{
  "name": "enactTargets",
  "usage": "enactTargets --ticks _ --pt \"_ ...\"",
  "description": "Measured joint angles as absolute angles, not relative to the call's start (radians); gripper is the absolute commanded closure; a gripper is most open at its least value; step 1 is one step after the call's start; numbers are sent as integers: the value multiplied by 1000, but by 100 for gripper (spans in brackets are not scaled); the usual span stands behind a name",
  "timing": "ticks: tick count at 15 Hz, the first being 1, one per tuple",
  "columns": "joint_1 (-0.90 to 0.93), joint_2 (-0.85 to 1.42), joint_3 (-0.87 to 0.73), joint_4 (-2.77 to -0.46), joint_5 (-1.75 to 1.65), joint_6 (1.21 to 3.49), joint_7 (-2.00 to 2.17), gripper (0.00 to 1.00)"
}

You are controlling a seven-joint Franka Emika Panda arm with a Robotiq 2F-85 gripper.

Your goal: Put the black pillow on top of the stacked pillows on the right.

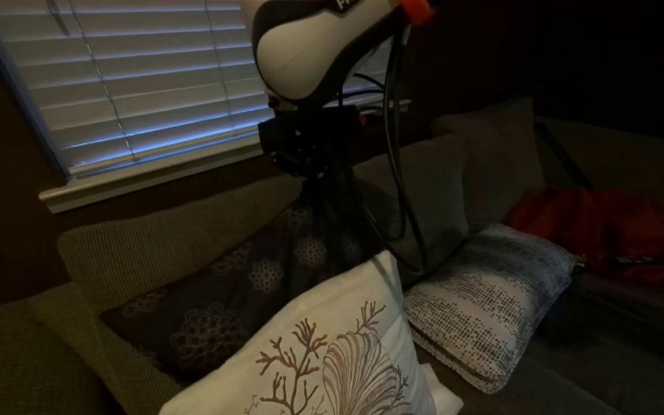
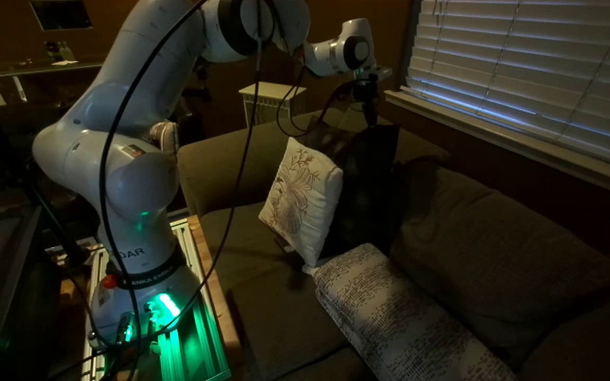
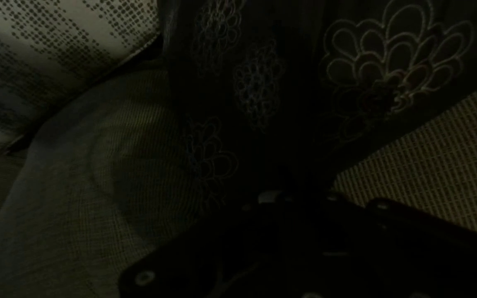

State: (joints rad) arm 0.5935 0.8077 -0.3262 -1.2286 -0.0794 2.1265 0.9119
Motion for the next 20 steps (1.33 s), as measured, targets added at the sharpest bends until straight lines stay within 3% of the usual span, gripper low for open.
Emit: enactTargets --ticks 5,13,20 --pt "699 698 -403 -1385 -176 2128 1068 99" --pt "688 519 -332 -1553 -570 2123 1338 99" --pt "575 382 -192 -1669 -713 2050 1430 99"
